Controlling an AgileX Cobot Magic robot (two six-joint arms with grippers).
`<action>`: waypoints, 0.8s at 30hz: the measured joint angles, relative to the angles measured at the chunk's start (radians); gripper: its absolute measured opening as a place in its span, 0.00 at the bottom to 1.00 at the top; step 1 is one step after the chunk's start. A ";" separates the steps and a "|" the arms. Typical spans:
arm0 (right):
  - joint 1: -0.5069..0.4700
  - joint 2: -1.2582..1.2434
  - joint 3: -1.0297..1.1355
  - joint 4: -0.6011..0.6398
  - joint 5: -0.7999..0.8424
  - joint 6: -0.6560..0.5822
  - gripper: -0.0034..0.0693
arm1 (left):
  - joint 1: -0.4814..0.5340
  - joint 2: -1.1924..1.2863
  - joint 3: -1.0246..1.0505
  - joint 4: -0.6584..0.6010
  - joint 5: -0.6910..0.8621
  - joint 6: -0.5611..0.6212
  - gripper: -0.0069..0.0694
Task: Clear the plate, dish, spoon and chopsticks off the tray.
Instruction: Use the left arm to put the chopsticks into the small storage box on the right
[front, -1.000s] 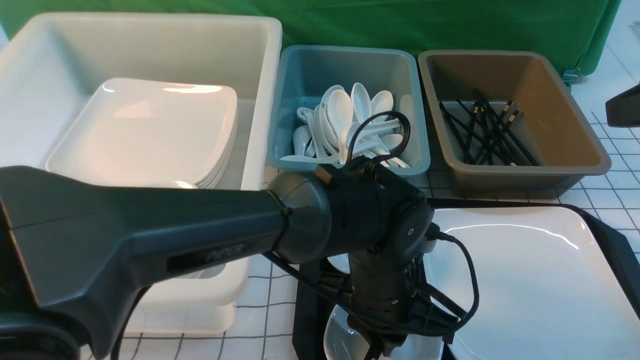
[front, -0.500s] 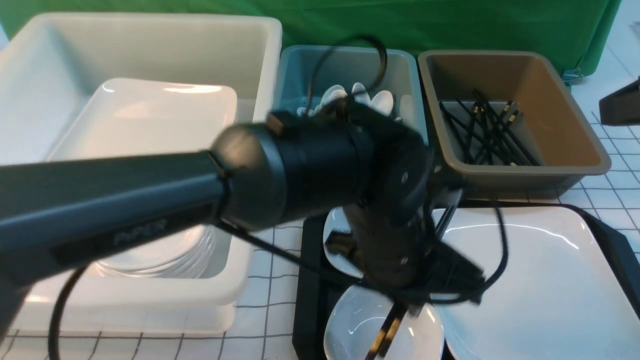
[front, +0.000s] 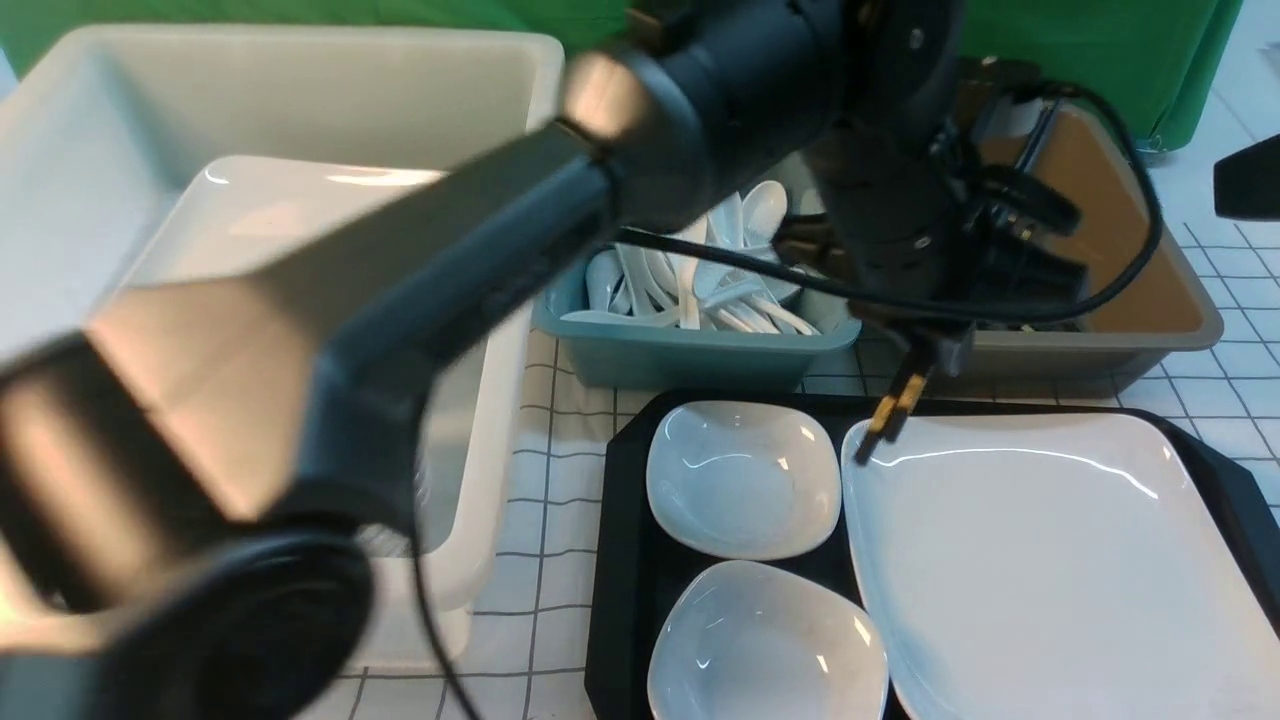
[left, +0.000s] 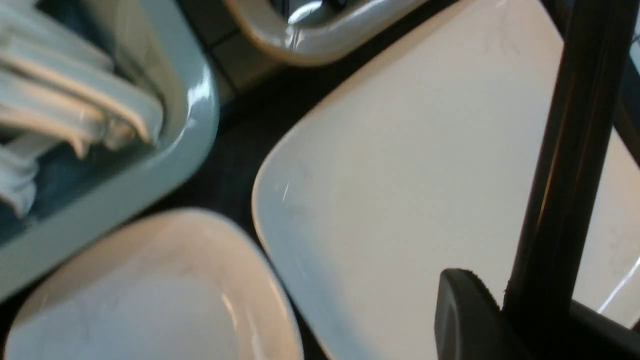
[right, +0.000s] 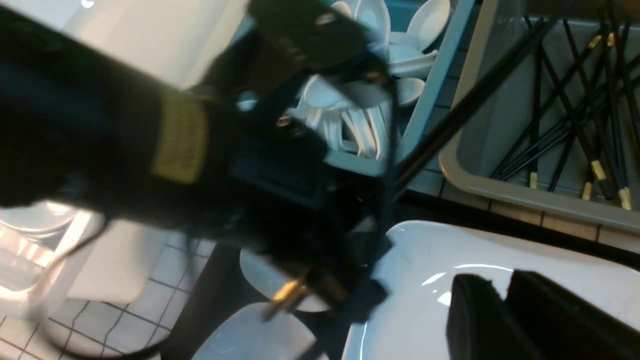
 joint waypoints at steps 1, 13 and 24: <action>0.000 -0.002 0.000 0.000 0.000 0.001 0.19 | 0.002 0.034 -0.060 -0.018 0.009 0.000 0.20; 0.000 -0.023 0.000 -0.001 -0.012 0.001 0.21 | 0.053 0.239 -0.233 -0.293 0.038 -0.092 0.20; 0.001 -0.023 0.000 -0.001 -0.016 0.001 0.22 | 0.140 0.244 -0.239 -0.416 0.037 -0.232 0.20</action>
